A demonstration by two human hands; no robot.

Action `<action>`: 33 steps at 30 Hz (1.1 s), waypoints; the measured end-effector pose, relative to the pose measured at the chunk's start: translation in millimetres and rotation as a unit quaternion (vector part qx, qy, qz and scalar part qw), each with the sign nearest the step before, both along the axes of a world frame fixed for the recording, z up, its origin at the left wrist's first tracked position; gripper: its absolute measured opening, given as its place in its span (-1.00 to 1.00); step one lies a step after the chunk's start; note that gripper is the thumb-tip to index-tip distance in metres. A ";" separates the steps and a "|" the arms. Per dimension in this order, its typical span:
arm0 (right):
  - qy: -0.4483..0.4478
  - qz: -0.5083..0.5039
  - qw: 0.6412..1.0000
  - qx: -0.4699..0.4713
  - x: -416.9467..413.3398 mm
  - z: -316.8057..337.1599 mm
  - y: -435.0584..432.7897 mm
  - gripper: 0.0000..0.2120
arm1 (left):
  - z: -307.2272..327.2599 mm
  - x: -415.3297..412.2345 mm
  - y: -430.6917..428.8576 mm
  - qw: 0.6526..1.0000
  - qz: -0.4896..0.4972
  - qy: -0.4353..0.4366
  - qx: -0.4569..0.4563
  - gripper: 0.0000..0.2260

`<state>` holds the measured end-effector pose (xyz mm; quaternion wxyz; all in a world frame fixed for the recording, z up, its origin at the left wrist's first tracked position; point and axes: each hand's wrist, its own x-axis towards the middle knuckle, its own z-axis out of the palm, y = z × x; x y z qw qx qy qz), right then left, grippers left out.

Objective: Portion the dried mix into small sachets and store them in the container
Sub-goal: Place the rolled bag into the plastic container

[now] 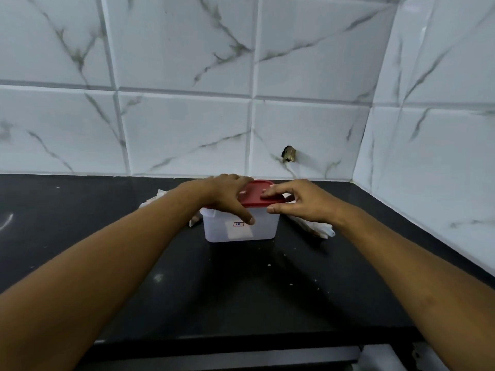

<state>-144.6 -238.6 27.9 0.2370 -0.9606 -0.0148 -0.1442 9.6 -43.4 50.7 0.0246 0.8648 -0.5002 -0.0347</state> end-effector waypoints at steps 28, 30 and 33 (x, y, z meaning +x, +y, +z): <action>-0.133 0.055 0.972 -0.186 -6.6 -30.7 -14.9 -0.54 | -5.7 13.0 -0.5 1.000 -0.012 0.005 -0.005 0.03; -0.148 0.045 0.971 -0.180 -5.7 -34.3 -12.9 -0.50 | -6.0 13.0 -0.5 1.000 -0.013 0.002 -0.006 0.05; -0.188 0.034 0.973 -0.133 -3.8 -34.2 -9.2 -0.59 | -5.8 12.4 -0.7 1.000 -0.010 -0.003 -0.001 0.08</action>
